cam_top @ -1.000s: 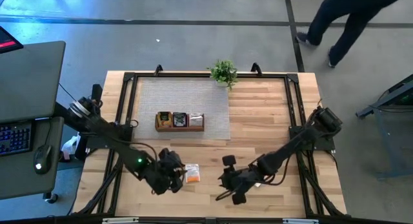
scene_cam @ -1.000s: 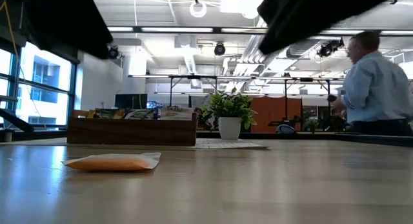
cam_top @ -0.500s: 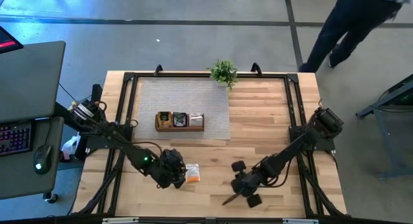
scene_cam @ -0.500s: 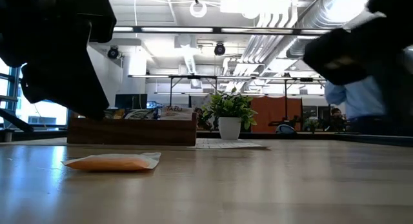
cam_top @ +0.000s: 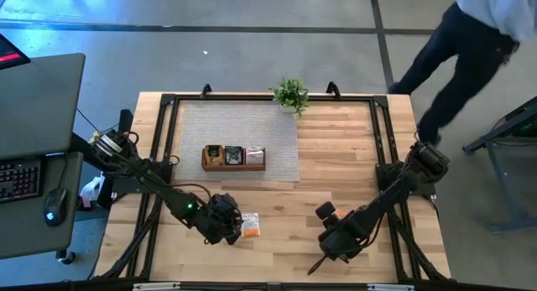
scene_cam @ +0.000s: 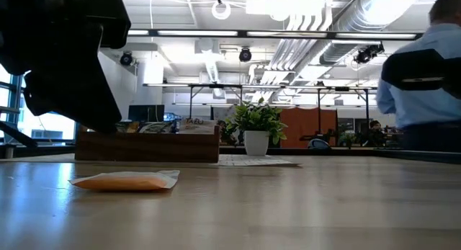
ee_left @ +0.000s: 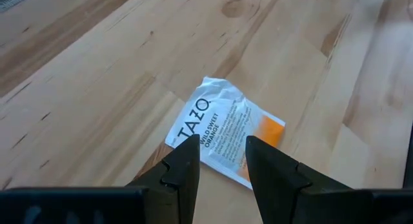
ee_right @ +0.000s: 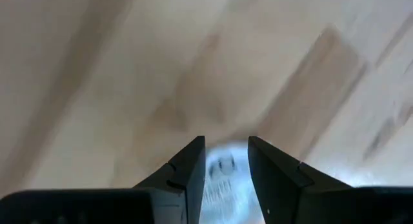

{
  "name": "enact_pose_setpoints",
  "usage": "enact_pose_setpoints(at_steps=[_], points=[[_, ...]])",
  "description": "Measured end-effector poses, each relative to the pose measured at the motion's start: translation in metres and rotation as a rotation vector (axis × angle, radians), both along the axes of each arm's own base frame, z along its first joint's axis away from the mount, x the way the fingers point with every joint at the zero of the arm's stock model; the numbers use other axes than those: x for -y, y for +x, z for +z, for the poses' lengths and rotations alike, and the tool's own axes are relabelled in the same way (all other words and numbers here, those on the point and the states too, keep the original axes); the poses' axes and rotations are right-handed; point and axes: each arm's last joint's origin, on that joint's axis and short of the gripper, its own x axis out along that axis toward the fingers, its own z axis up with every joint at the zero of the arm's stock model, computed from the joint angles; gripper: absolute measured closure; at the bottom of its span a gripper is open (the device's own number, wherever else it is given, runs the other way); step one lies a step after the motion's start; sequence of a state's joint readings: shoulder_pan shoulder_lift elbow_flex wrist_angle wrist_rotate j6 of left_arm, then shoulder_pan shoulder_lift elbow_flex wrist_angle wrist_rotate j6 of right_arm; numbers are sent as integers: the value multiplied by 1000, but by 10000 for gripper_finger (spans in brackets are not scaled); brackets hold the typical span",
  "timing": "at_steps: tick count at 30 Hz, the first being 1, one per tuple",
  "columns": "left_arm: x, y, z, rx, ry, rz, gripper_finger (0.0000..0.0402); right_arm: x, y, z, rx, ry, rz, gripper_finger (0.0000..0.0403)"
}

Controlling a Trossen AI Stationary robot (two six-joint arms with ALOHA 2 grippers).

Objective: Pick & Place Tea
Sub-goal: Put the orange tea bag into the right section of the wooden organizer

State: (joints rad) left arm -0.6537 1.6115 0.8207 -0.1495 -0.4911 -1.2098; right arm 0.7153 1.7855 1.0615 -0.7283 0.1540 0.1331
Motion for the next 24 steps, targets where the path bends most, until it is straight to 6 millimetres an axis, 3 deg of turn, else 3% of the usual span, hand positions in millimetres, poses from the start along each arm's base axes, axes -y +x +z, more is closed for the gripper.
enact_pose_setpoints(at_steps=[9,17,24], points=[[0,0,0,-1,-2,-2,277,16,-6,0,-105,-154,121,289],[-5,6,1,10,-33,18,277,37,0,-20,-128,1,86,289],[-11,11,2,5,-59,25,277,51,11,-34,6,80,29,291]])
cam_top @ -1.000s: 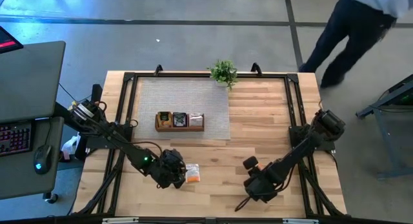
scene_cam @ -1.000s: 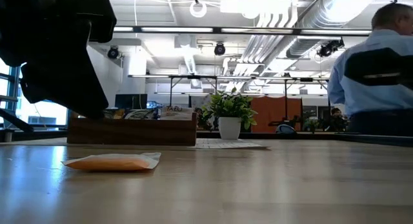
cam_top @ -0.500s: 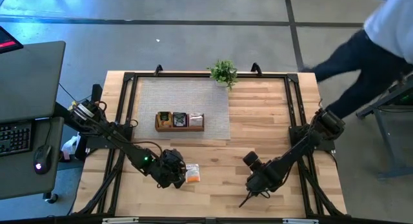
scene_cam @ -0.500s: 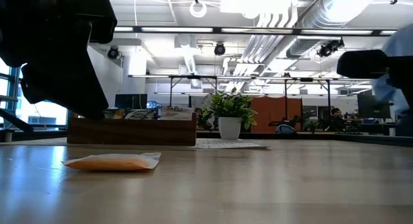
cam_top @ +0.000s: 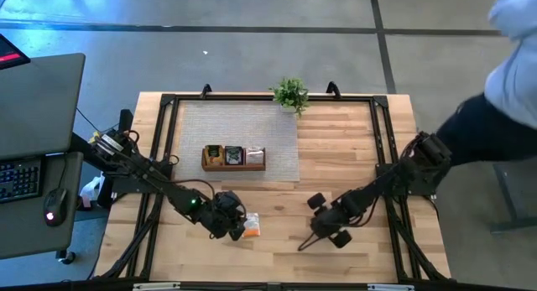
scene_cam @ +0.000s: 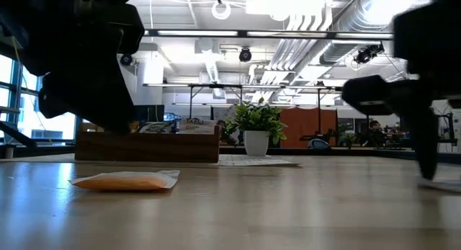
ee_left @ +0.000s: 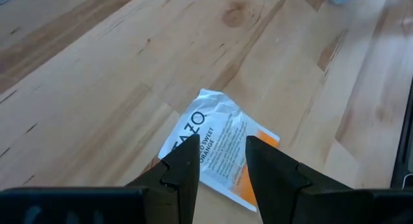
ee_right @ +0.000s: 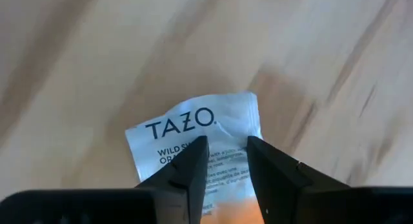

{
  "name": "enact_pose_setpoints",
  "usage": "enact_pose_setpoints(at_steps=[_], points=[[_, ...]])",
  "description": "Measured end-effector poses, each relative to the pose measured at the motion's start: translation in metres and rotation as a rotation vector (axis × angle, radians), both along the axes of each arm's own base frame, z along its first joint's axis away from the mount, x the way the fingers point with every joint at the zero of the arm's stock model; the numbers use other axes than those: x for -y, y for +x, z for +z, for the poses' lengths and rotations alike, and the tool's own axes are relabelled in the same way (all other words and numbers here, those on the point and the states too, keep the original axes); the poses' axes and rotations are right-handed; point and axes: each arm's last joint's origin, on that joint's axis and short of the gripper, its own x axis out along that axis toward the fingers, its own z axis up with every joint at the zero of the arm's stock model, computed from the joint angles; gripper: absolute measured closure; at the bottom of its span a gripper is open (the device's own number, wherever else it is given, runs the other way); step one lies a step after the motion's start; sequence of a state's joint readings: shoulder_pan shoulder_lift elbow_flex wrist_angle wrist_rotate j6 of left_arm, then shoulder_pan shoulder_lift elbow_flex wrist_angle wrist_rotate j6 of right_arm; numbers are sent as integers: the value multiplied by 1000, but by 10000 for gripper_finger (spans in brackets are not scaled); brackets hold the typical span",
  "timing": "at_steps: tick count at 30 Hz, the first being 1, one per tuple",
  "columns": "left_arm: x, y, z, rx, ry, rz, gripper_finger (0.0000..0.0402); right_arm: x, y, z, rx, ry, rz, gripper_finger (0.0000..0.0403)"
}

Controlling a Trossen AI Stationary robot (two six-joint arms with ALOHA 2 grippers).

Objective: Pick & Place Tea
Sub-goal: Put the orange tea bag into the right section of the wooden organizer

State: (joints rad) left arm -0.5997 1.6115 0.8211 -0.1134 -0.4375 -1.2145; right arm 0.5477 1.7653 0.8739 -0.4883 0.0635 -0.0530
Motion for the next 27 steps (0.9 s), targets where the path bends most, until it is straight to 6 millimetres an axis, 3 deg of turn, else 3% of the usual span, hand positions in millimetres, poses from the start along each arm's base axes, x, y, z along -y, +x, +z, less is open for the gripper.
enact_pose_setpoints(at_steps=[3,8,12,17,22,27], points=[[-3,2,0,-1,-4,8,277,7,6,-7,81,55,-31,312],[-5,4,0,-16,-29,-3,277,22,15,-15,188,163,-65,388],[-7,5,-1,-44,-72,-31,277,29,29,-14,304,125,-104,388],[-8,7,-1,-77,-136,-60,277,42,57,5,537,-9,-223,399],[-10,6,5,-21,-142,51,277,70,92,42,908,-87,-601,394],[-11,0,17,24,-87,66,277,105,112,70,1200,134,-888,400]])
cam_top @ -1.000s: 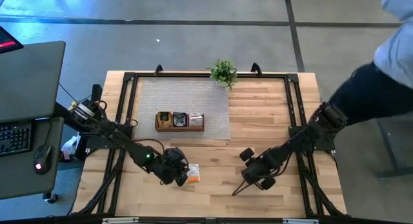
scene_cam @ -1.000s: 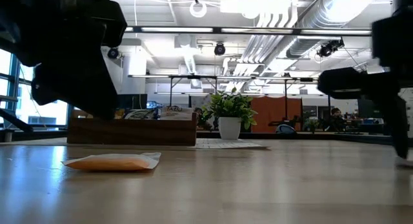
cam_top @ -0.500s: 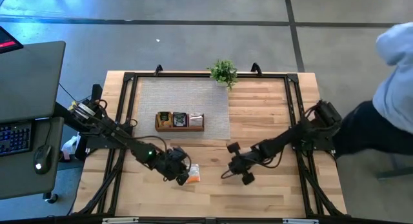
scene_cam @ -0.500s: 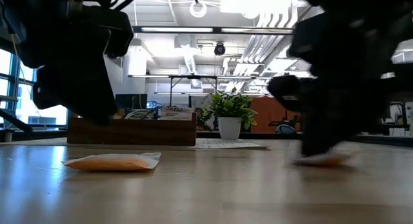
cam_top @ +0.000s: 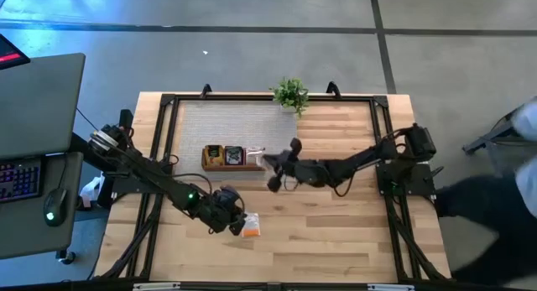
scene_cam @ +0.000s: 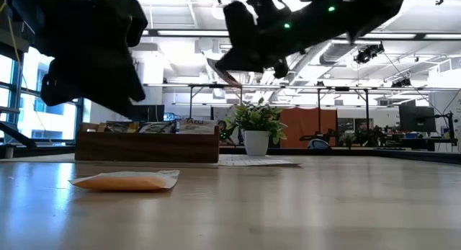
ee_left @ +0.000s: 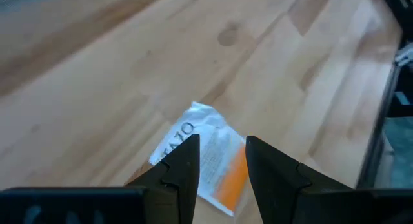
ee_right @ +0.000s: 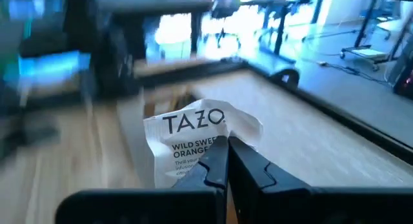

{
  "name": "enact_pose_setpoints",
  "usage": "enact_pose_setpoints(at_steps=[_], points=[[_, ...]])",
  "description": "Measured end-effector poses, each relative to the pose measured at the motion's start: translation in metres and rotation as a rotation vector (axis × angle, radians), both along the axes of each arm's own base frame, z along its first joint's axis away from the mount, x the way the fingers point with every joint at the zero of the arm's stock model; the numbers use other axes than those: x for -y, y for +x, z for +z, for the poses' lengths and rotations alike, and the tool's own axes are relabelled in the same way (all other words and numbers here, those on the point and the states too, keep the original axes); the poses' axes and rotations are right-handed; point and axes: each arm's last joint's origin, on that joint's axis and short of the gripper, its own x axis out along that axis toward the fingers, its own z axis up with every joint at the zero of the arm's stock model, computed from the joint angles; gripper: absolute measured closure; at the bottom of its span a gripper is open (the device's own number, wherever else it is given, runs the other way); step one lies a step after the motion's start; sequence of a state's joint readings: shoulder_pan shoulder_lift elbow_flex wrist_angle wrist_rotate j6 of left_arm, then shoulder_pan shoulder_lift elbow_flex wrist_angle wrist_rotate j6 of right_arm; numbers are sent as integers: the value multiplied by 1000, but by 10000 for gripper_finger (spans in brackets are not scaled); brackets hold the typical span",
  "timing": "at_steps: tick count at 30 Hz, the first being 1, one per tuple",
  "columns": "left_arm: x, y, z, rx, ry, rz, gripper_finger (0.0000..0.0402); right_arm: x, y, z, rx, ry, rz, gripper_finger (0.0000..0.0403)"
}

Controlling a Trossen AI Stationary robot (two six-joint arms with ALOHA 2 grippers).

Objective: Pick & Place Tea
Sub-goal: Put the orange tea bag into the right section of the wooden organizer

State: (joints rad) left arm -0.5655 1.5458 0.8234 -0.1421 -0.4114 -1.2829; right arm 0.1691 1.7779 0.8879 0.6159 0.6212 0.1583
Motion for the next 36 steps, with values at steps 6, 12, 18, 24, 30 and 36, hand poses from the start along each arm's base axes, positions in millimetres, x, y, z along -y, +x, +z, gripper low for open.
enact_pose_setpoints(at_steps=[6,12,18,24,30,36], points=[[-4,-4,-2,-42,40,17,277,28,10,-11,178,234,-115,401],[-7,-9,4,-59,32,9,277,32,28,-37,229,311,-186,397],[-10,-14,12,-48,42,17,277,28,64,-42,206,294,-175,396],[-12,-16,14,-51,52,22,277,29,77,-47,68,317,-283,395],[-13,-19,12,-93,67,14,277,34,76,-46,75,294,-402,395],[-14,-20,11,-111,74,15,277,45,78,-43,131,325,-415,395]])
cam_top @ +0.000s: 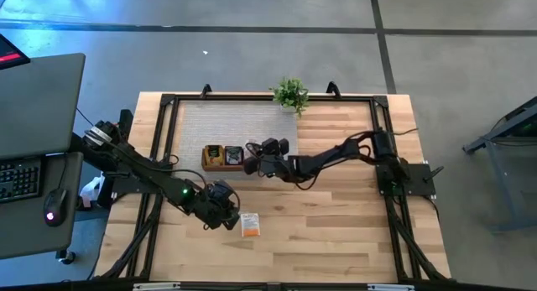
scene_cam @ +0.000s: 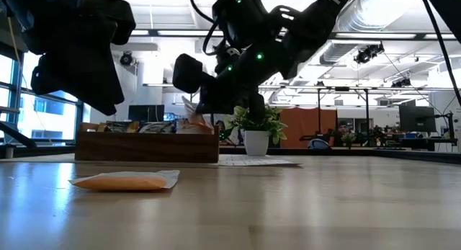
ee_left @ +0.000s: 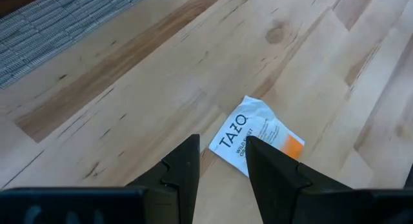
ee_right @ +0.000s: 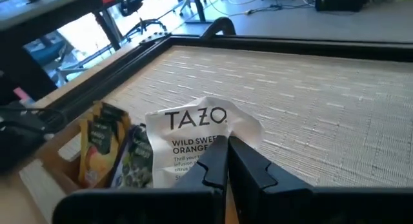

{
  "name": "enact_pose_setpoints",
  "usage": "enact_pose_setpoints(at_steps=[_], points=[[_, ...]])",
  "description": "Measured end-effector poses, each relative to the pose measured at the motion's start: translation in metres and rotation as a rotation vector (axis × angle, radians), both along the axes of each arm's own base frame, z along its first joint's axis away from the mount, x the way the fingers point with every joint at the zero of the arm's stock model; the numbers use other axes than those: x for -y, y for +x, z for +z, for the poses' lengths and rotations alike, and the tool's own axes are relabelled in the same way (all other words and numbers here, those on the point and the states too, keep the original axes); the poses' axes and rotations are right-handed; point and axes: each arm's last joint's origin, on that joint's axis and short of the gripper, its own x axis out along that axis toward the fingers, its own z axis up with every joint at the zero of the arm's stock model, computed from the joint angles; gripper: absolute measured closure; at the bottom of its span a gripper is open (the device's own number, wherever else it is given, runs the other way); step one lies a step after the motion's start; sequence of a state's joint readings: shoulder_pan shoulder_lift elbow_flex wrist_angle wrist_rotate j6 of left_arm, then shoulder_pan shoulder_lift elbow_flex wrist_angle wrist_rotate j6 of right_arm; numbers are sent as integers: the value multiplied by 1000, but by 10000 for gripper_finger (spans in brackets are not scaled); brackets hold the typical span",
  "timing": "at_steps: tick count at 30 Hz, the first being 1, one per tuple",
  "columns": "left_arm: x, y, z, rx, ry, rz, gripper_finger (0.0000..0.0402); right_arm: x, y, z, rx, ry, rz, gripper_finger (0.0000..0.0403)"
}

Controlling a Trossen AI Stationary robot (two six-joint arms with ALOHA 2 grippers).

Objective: Pick & Place Tea
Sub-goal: Put the orange tea bag into the right section of the wooden organizer

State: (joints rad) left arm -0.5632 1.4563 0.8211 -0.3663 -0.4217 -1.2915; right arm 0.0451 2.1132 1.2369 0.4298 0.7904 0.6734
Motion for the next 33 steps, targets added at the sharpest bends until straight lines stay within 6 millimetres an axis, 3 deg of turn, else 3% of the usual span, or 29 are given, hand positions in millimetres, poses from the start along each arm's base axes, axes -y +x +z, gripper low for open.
enact_pose_setpoints(at_steps=[9,21,33], points=[[0,0,0,4,-3,0,277,9,-1,-2,-9,29,0,395],[1,0,0,-5,-15,-11,277,9,3,2,49,50,49,395],[3,2,1,7,-48,-28,277,3,3,-1,-3,60,124,395]])
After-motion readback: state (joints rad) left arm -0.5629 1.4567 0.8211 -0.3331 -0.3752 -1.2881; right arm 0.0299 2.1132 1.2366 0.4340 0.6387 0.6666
